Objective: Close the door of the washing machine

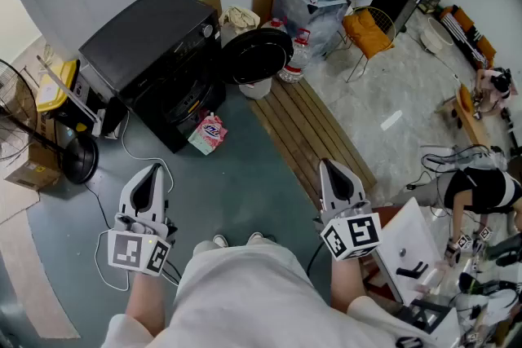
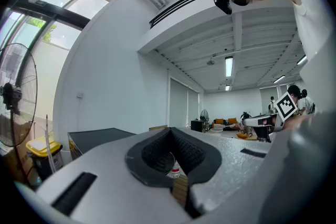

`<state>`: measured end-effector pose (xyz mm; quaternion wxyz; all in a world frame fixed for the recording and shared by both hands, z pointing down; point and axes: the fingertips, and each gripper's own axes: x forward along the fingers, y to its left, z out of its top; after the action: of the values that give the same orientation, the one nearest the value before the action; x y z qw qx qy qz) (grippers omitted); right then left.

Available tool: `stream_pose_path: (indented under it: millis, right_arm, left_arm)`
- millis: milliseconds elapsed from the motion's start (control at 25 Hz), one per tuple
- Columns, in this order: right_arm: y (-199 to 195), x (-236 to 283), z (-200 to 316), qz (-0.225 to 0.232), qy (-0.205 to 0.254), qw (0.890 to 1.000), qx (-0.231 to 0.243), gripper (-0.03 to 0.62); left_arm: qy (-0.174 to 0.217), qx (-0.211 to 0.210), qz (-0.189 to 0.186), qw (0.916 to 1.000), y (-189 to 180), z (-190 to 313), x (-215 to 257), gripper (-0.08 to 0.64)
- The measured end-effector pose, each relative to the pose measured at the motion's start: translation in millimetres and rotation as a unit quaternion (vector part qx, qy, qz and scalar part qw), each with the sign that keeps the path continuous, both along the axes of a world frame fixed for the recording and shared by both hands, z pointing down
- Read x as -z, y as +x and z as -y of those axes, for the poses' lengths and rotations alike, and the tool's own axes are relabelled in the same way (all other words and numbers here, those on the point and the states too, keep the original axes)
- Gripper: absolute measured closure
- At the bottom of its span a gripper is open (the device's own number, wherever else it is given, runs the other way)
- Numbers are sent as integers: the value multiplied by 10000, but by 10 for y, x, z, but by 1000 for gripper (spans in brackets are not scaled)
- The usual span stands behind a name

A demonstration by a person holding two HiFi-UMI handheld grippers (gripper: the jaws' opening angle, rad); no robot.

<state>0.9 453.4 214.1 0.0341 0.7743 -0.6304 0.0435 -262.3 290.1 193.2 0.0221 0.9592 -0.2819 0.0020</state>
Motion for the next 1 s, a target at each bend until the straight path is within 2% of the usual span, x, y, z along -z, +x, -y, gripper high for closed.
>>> stream_pose_path:
  millis: [400, 560, 680, 760, 840, 920, 1000]
  right_arm:
    - [41, -54, -111, 86, -12, 9998, 151, 595]
    - [228, -65, -224, 267, 109, 9995, 89, 594]
    - [479, -100, -298, 203, -19, 9998, -71, 590]
    - [661, -111, -347, 163, -88, 9997, -145, 469]
    - [820, -119, -394, 90, -156, 9997, -187, 380]
    - [919, -108, -413, -10, -182, 9997, -150, 321]
    - [964, -94, -400, -86, -190, 9998, -45, 299]
  left_arm:
    - [-41, -6, 48, 10000, 145, -160, -5, 555]
    - [-57, -40, 78, 9999, 309, -221, -26, 555]
    - [-67, -68, 100, 9999, 459, -271, -24, 555]
    - [-82, -91, 113, 9999, 564, -294, -31, 555]
    - [-85, -79, 131, 9998, 648, -302, -45, 556]
    - [-89, 23, 111, 9999, 689, -263, -45, 556]
    - [-81, 146, 79, 9998, 723, -198, -27, 555]
